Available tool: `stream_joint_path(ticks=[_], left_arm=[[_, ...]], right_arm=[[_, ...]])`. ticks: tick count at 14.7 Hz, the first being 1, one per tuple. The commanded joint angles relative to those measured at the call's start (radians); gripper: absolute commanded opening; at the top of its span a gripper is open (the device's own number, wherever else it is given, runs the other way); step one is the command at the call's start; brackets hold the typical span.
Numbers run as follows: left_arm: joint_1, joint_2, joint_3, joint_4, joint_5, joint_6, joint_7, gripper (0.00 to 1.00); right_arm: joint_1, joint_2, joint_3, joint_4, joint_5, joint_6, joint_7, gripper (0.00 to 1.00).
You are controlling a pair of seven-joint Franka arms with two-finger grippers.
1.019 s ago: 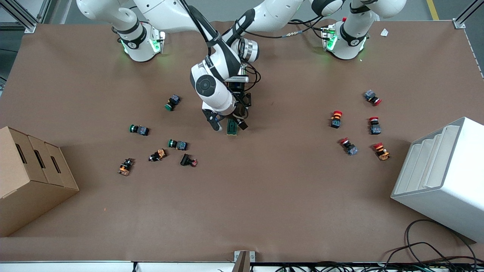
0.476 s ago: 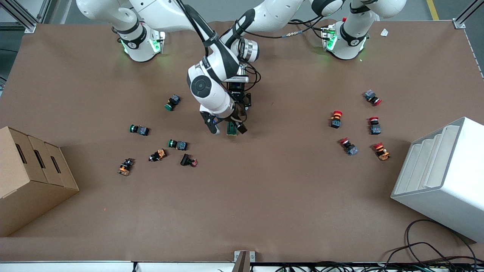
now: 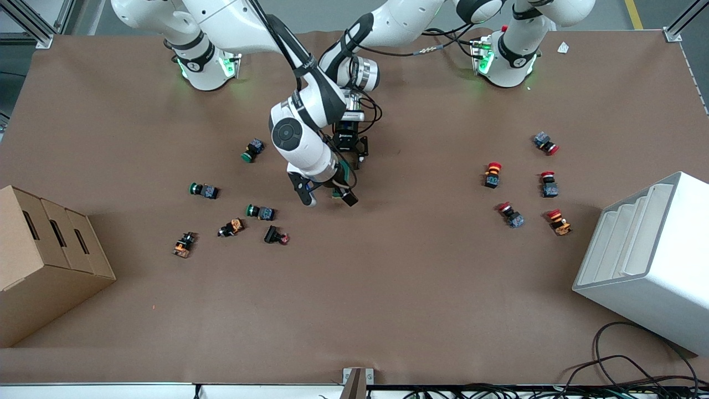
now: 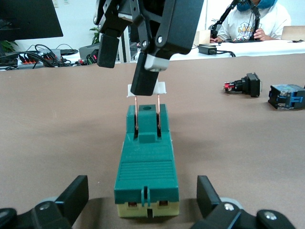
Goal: Close load switch with both arms
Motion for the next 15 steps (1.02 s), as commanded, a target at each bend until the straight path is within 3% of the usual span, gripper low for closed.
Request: stream_joint_path(ticks=[1, 15], left_arm=[[0.003, 0.02, 0.002, 0.011, 0.024, -0.009, -0.003, 1.0], [0.003, 0.023, 0.002, 0.014, 0.024, -0.009, 0.005, 1.0]], right_arm=[[-0.025, 0.045, 0.006, 0.046, -0.001, 0.008, -0.022, 1.0], [-0.045, 0.175, 0.003, 0.164, -0.027, 0.016, -0.017, 1.0]])
